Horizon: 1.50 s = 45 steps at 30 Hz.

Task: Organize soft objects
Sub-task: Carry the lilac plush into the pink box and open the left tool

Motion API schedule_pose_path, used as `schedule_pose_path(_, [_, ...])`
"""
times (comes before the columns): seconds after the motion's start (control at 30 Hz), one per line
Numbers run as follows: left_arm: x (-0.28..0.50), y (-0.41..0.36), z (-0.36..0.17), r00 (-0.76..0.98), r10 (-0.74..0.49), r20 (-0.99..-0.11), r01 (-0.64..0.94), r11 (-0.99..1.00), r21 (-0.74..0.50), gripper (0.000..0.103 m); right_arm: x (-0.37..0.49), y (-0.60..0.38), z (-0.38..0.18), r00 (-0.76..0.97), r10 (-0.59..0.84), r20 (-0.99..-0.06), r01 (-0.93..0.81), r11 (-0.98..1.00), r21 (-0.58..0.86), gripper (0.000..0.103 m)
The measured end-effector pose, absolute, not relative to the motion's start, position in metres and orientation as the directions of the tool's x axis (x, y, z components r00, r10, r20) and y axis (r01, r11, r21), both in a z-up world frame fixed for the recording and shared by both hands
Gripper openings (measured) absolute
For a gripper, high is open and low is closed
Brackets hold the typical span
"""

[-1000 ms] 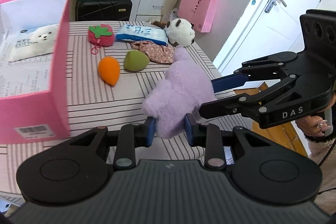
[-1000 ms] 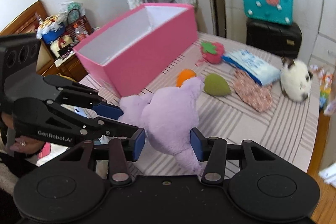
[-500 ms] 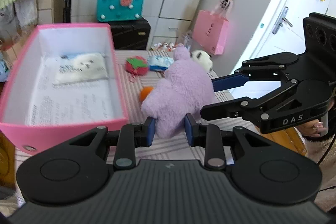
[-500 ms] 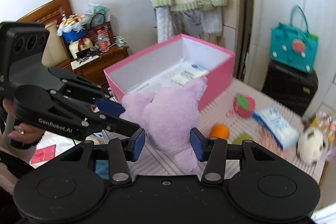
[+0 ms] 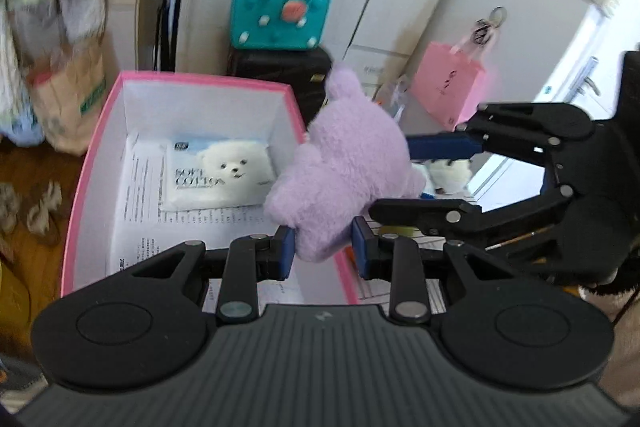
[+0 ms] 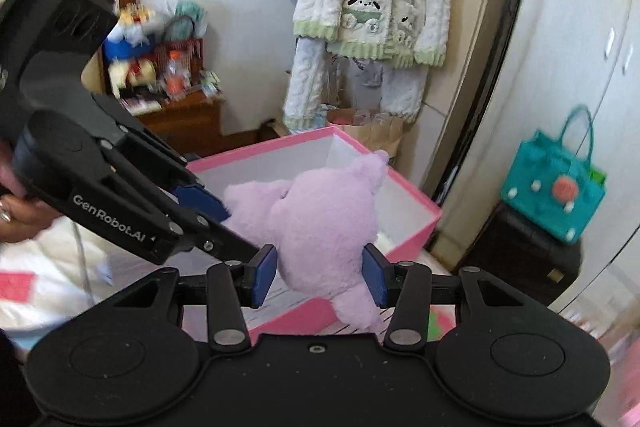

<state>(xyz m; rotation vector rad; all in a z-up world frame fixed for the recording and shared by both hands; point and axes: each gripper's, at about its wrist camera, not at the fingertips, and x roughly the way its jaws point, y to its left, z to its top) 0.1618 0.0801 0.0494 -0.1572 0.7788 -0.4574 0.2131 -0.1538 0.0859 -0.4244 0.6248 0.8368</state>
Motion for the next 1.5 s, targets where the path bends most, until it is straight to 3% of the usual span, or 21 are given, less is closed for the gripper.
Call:
schedule_pose_path(0.47, [0.274, 0.115, 0.002, 0.567, -0.370, -0.736, 0.096, 0.917, -0.387, 0.028, 0.306, -0.075, 0.036, 0.467, 0.450, -0.761, -0.842, 0.488, -0.228, 0.044])
schedule_pose_path(0.63, [0.303, 0.130, -0.029, 0.487, -0.399, -0.777, -0.029, 0.882, -0.471, 0.027, 0.328, -0.058, 0.020, 0.385, 0.401, -0.831, -0.878, 0.435, -0.197, 0.044])
schedule_pose_path(0.9, [0.316, 0.125, -0.045, 0.437, -0.397, -0.807, -0.048, 0.885, -0.462, 0.027, 0.335, -0.055, 0.005, 0.374, 0.336, -0.864, -0.874, 0.439, -0.207, 0.044])
schedule_pose_path(1.07, [0.321, 0.128, -0.051, 0.411, -0.414, -0.812, -0.061, 0.877, -0.477, 0.027, 0.334, -0.067, 0.011, 0.452, 0.310, -0.836, -0.818, 0.517, -0.251, 0.043])
schedule_pose_path(1.27, [0.311, 0.133, -0.043, 0.461, -0.366, -0.809, -0.048, 0.899, -0.434, 0.028, 0.325, -0.095, 0.031, 0.407, 0.443, -0.798, -0.808, 0.583, -0.088, 0.045])
schedule_pose_path(1.5, [0.285, 0.126, -0.016, 0.536, -0.265, -0.801, 0.027, 0.954, -0.298, 0.032, 0.305, -0.116, 0.039, 0.322, 0.533, -0.783, -0.793, 0.603, 0.084, 0.046])
